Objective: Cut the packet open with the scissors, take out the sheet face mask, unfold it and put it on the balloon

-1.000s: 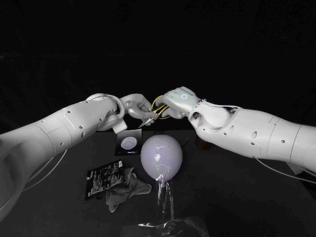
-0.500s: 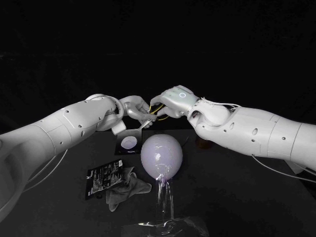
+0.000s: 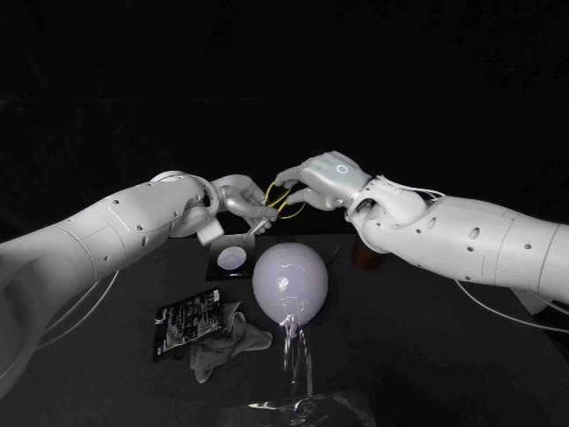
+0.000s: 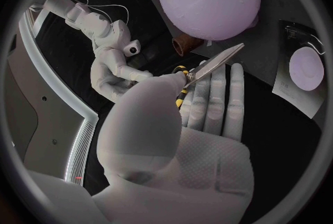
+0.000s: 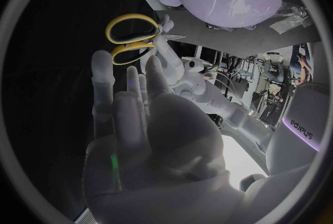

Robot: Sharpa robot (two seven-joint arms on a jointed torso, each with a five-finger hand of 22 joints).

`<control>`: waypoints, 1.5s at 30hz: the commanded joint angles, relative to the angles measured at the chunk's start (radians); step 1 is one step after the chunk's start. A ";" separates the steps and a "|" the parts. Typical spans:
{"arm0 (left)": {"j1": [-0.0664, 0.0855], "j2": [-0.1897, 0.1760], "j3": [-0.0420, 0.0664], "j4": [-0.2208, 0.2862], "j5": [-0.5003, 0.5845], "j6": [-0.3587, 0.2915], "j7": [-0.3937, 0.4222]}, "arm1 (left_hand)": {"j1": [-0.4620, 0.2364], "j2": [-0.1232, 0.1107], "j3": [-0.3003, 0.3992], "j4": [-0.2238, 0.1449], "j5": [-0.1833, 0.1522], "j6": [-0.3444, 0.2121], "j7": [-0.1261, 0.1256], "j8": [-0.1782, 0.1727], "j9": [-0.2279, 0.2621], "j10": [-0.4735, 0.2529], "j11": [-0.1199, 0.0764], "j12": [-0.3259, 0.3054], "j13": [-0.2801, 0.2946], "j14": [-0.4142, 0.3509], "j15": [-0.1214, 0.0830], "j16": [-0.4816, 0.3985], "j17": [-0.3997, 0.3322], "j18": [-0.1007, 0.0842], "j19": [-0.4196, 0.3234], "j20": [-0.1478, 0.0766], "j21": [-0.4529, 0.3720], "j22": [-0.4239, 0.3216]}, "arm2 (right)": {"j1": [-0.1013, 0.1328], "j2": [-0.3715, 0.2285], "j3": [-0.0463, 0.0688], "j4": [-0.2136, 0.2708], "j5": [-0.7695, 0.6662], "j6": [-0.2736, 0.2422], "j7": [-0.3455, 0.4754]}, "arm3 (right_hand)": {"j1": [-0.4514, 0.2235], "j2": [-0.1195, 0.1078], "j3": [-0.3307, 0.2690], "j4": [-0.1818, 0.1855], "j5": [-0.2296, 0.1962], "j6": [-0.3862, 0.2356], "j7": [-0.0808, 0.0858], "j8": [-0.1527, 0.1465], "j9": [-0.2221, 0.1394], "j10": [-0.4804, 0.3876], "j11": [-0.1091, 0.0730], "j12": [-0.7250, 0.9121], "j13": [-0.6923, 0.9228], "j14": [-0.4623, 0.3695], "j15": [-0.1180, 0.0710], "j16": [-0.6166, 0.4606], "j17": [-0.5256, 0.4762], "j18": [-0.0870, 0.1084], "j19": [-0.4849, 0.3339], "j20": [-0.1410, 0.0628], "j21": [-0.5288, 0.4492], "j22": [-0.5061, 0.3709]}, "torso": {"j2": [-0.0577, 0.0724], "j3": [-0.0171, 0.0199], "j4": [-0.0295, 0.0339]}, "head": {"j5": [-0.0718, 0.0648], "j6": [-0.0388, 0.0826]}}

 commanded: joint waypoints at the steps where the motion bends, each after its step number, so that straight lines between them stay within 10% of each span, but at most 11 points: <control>1: 0.001 -0.008 0.001 0.014 0.014 -0.024 0.016 | -0.003 0.008 0.098 -0.090 0.003 -0.007 -0.003 0.003 0.051 0.019 -0.023 0.003 0.001 -0.003 -0.004 0.004 0.001 0.017 -0.006 0.003 0.006 0.001 | 0.009 -0.029 0.005 0.018 0.382 -0.136 0.156 | 0.018 0.008 -0.002 0.002 0.001 0.010 0.012 0.001 -0.012 0.029 0.010 -0.014 -0.004 -0.085 0.007 -0.143 -0.222 0.012 -0.046 0.010 -0.054 -0.028 | -0.001 -0.0001 0.0009 | 0.000 0.004; 3: 0.001 -0.014 0.002 0.021 0.013 -0.041 0.032 | -0.005 0.007 0.100 -0.092 0.003 -0.009 -0.002 0.003 0.053 0.017 -0.022 0.002 0.000 -0.005 -0.004 0.003 0.002 0.016 -0.008 0.004 0.007 0.002 | 0.012 -0.047 0.006 0.024 0.509 -0.117 0.176 | 0.032 0.007 0.008 -0.001 0.002 0.030 0.040 0.005 -0.021 0.061 0.027 -0.018 -0.003 -0.209 0.017 -0.350 -0.470 0.007 -0.087 0.026 -0.107 -0.059 | -0.001 0.0001 0.0016 | 0.001 0.005; 8: 0.001 -0.030 0.002 0.033 0.012 -0.077 0.079 | -0.010 0.006 0.106 -0.095 0.003 -0.014 0.000 0.001 0.058 0.013 -0.020 0.000 0.000 -0.009 -0.002 0.000 0.004 0.015 -0.013 0.005 0.008 0.003 | 0.016 -0.081 0.007 0.018 0.743 -0.043 0.193 | 0.033 0.006 0.015 0.004 0.007 0.042 0.061 0.001 -0.038 0.075 0.037 -0.020 -0.003 -0.270 0.024 -0.516 -0.537 0.015 -0.124 0.037 -0.182 -0.114 | -0.001 0.0001 0.0002 | 0.002 0.010; 9: 0.001 -0.033 0.002 0.035 0.012 -0.084 0.087 | -0.011 0.006 0.107 -0.095 0.003 -0.014 0.000 0.001 0.058 0.012 -0.020 0.000 0.000 -0.010 -0.002 0.000 0.004 0.015 -0.013 0.005 0.008 0.003 | 0.017 -0.085 0.008 0.012 0.786 -0.021 0.191 | 0.021 0.009 0.005 0.006 0.004 0.024 0.086 -0.008 -0.048 0.060 0.055 -0.020 -0.003 -0.285 0.035 -0.569 -0.558 0.003 -0.143 0.056 -0.214 -0.137 | -0.001 0.0000 0.0000 | 0.002 0.010; 13: 0.001 -0.049 0.002 0.044 0.011 -0.102 0.116 | -0.011 0.006 0.107 -0.096 0.003 -0.015 0.000 0.001 0.059 0.012 -0.020 0.000 0.000 -0.010 -0.001 -0.001 0.004 0.015 -0.014 0.005 0.008 0.003 | 0.015 -0.086 0.007 -0.037 0.942 0.124 0.148 | -0.083 -0.010 -0.055 0.065 0.008 -0.094 0.166 -0.009 -0.092 -0.016 0.132 -0.016 -0.002 -0.568 0.149 -0.850 -0.667 -0.040 -0.361 0.124 -0.412 -0.266 | 0.001 0.0006 -0.0002 | 0.003 0.012; 18: 0.001 -0.056 0.002 0.050 -0.002 -0.106 0.129 | -0.012 0.006 0.108 -0.096 0.003 -0.015 0.000 0.001 0.059 0.012 -0.019 -0.001 0.000 -0.010 -0.001 -0.001 0.004 0.015 -0.014 0.005 0.008 0.003 | -0.001 -0.057 0.004 -0.082 1.012 0.231 0.119 | -0.113 -0.035 -0.062 0.086 0.004 -0.157 0.196 -0.009 -0.124 -0.121 0.161 -0.020 -0.002 -0.676 0.193 -0.990 -0.739 -0.037 -0.417 0.170 -0.504 -0.353 | 0.002 0.0008 0.0005 | 0.004 0.010; 35: -0.004 -0.050 -0.002 0.048 -0.011 -0.102 0.139 | -0.014 0.005 0.109 -0.097 0.003 -0.016 0.001 0.001 0.061 0.011 -0.019 -0.001 -0.001 -0.012 -0.001 -0.002 0.005 0.015 -0.015 0.006 0.009 0.004 | -0.045 0.035 -0.001 -0.128 1.115 0.368 0.102 | -0.130 -0.059 -0.060 0.129 0.002 -0.235 0.201 -0.007 -0.168 -0.197 0.179 -0.020 -0.002 -0.707 0.211 -1.098 -0.803 -0.013 -0.446 0.207 -0.526 -0.464 | 0.000 0.0001 0.0006 | 0.002 0.012; 45: -0.004 -0.050 -0.002 0.055 -0.011 -0.101 0.141 | -0.014 0.005 0.109 -0.097 0.003 -0.016 0.001 0.001 0.061 0.011 -0.019 -0.001 -0.001 -0.012 -0.001 -0.002 0.005 0.015 -0.015 0.006 0.009 0.004 | -0.050 0.056 -0.001 -0.135 1.138 0.391 0.100 | -0.098 -0.027 -0.048 0.130 0.002 -0.169 0.198 0.020 -0.154 -0.190 0.175 -0.018 -0.001 -0.663 0.206 -1.110 -0.812 -0.009 -0.436 0.207 -0.523 -0.502 | 0.000 0.0002 -0.0001 | 0.000 0.011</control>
